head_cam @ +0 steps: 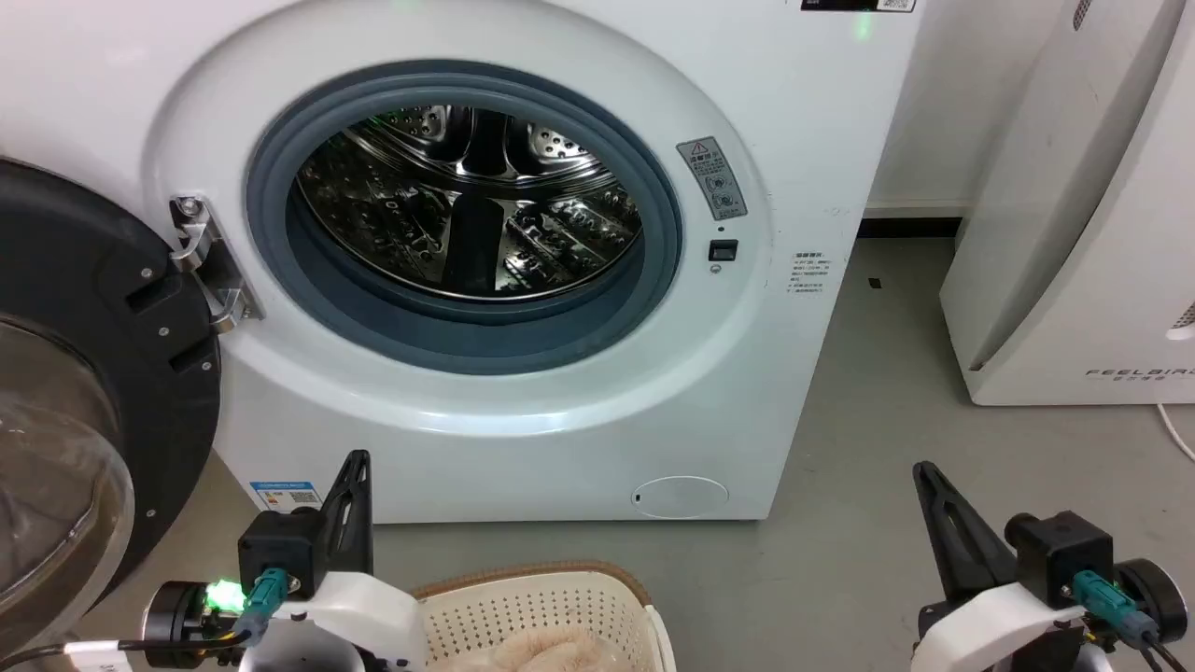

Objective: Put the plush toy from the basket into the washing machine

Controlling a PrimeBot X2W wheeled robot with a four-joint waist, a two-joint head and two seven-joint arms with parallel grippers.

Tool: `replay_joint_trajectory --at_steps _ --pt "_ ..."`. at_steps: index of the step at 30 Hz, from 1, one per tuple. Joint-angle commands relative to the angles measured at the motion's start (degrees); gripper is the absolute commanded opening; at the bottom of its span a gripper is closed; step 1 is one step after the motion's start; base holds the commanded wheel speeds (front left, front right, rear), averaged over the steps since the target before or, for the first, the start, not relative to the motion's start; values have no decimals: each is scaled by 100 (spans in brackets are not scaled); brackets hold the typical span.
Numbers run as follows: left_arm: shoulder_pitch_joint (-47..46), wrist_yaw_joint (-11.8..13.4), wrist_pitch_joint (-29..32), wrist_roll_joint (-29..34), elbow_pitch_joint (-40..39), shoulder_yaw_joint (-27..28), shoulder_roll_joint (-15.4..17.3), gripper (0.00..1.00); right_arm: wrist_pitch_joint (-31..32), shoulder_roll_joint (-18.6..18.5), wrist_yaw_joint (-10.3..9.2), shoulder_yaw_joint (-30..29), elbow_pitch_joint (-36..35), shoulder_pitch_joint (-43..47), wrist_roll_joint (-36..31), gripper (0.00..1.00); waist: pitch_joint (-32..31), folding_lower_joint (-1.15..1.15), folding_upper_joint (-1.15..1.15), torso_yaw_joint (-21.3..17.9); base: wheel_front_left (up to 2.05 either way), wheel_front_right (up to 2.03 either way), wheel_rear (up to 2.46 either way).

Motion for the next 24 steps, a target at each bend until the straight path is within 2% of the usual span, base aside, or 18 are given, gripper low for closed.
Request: replay_joint_trajectory --at_steps 1,16,17,24 --pt "59 -25 2 15 -25 16 0 0 8 0 -5 -16 14 -82 -44 0 0 0 0 0 0 0 0" --pt "59 -25 2 15 -25 16 0 0 8 0 -5 -16 14 -82 -44 0 0 0 0 0 0 0 0" --pt "0 1 0 0 1 0 0 100 0 0 0 0 0 1 2 100 0 0 0 0 0 0 0" --pt "17 40 -58 -31 1 -39 0 100 -58 0 0 -13 -2 12 70 100 5 0 0 -5 0 0 0"
